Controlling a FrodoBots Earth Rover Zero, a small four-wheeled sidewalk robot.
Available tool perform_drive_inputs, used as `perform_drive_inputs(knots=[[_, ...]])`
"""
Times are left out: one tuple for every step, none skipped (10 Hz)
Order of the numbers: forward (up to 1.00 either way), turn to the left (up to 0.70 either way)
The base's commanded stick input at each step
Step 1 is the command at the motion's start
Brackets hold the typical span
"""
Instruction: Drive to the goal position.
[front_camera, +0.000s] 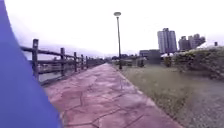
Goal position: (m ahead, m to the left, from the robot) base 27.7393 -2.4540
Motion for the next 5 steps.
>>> perform_drive_inputs(knots=[[1.00, 0.23], [1.00, 0.06], [1.00, 0.00], [1.00, 0.00], [1.00, 0.00]])
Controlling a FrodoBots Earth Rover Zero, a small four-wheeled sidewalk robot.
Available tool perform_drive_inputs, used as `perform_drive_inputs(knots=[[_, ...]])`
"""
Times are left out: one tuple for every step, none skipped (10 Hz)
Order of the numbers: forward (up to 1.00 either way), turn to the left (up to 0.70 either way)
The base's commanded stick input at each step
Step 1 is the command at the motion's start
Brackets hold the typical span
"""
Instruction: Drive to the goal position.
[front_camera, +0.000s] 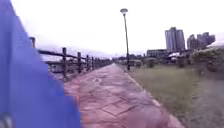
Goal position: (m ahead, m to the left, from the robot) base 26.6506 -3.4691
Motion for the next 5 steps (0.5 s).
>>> perform_drive_inputs(knots=[[1.00, 0.00], [1.00, 0.00], [1.00, 0.00], [1.00, 0.00], [1.00, 0.00]])
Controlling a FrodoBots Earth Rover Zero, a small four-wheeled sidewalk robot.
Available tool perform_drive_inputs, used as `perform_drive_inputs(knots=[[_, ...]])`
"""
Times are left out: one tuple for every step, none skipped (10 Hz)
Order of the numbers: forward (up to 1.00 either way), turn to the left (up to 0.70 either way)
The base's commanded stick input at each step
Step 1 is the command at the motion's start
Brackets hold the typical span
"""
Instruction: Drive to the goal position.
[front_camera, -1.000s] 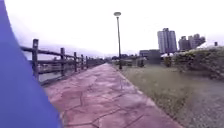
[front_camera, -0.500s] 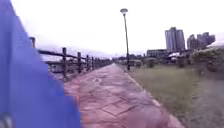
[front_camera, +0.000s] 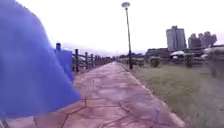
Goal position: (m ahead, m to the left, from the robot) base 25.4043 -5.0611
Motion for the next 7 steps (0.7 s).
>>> perform_drive_inputs(knots=[[1.00, 0.00], [1.00, 0.00], [1.00, 0.17], [1.00, 0.38], [1.00, 0.40], [1.00, 0.22], [1.00, 0.00]])
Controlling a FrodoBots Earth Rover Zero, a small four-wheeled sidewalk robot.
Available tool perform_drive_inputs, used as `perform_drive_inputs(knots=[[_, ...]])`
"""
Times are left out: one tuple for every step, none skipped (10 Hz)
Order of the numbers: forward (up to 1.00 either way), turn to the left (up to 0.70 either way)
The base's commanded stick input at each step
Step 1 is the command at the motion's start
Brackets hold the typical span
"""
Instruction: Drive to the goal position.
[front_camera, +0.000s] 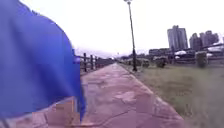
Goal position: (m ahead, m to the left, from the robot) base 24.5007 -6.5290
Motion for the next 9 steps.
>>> perform_drive_inputs(knots=[[1.00, 0.00], [1.00, 0.00], [1.00, 0.00], [1.00, 0.00], [1.00, 0.00], [1.00, 0.00], [1.00, 0.00], [1.00, 0.00], [1.00, 0.00]])
